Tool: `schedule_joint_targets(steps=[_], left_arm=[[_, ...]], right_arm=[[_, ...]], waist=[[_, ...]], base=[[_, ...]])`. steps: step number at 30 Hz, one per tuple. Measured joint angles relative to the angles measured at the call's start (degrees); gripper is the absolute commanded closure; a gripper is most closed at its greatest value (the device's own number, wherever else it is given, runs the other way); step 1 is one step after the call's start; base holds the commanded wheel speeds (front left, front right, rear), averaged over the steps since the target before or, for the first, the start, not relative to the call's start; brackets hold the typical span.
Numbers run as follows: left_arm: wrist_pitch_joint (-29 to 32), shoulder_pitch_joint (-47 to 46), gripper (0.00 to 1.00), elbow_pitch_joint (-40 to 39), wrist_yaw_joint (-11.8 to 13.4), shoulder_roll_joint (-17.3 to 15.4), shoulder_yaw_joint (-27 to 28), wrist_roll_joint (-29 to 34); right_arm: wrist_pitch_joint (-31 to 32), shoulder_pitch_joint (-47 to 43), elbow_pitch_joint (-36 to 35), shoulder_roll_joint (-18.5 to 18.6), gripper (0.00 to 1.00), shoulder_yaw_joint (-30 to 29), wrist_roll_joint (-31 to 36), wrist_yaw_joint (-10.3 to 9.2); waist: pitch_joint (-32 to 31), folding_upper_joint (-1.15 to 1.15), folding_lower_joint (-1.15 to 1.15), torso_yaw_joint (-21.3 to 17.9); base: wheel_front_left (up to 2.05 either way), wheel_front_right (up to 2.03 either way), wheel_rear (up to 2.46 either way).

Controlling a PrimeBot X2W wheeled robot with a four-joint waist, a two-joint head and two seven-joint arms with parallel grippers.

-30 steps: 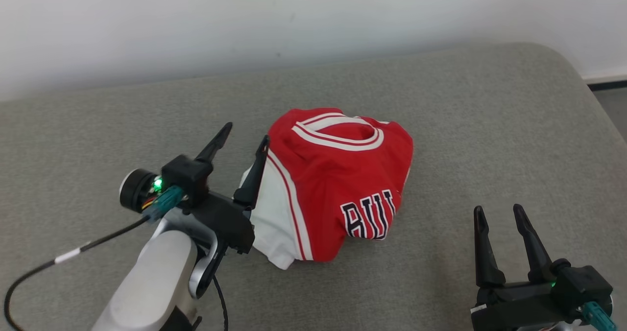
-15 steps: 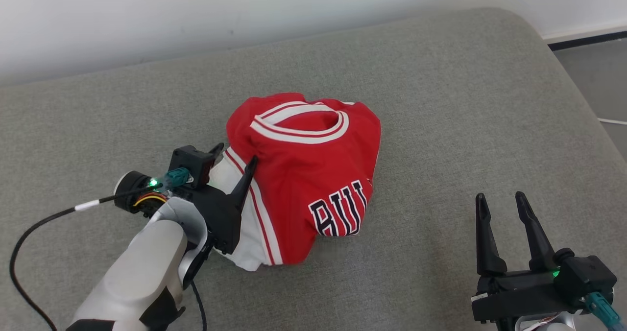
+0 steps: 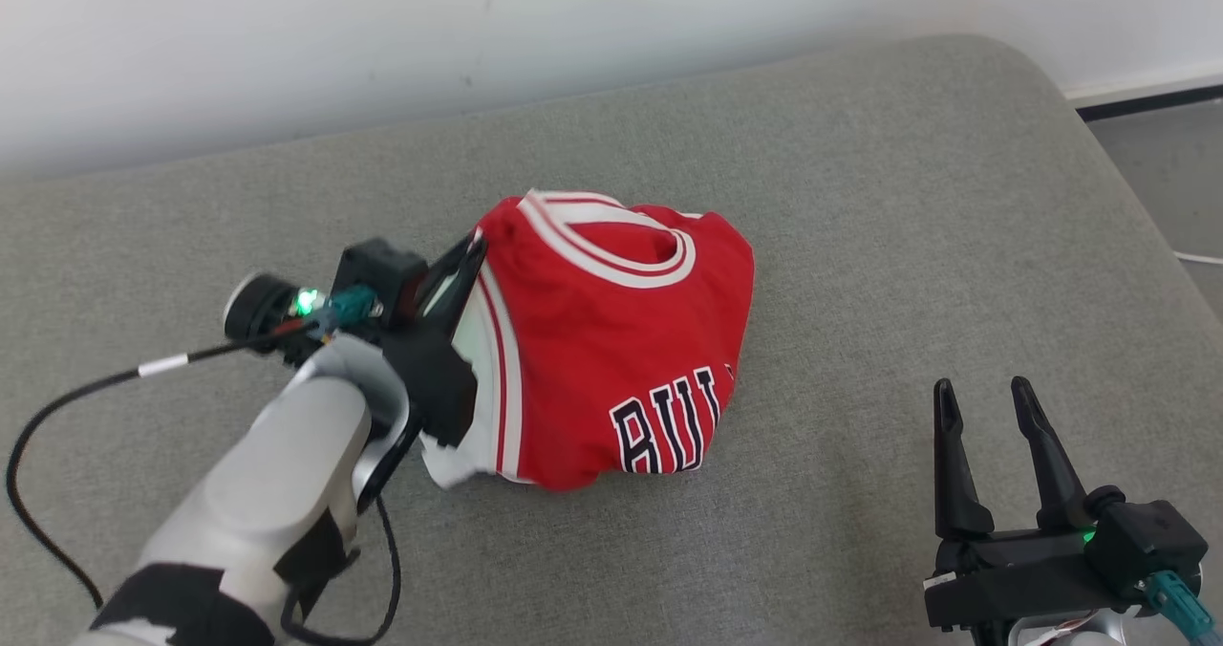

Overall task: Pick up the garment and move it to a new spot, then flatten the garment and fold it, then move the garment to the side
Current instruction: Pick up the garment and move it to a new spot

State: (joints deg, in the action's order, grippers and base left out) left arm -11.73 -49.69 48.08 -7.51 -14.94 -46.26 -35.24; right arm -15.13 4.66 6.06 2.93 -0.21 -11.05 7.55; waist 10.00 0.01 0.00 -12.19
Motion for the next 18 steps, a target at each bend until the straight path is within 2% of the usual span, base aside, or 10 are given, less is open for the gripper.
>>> schedule_joint_targets(steps=[9, 18], left_arm=[[-1.71, -14.38, 1.00, -7.16, -0.02, 0.21, -2.30, 0.58], [-0.77, -32.15, 1.00, -10.99, -0.02, 0.37, -3.35, 0.34]], right_arm=[[0.00, -0.34, 0.63, -0.02, 0.00, 0.66, -0.97, 0.00], [0.00, -1.16, 1.11, -0.03, 0.00, 0.80, -3.02, 0.00]], waist=[[-3.61, -0.01, -0.01, 1.33], [-3.92, -0.01, -0.01, -0.49]], base=[[0.00, 0.00, 0.00], [0.00, 0.00, 0.00]])
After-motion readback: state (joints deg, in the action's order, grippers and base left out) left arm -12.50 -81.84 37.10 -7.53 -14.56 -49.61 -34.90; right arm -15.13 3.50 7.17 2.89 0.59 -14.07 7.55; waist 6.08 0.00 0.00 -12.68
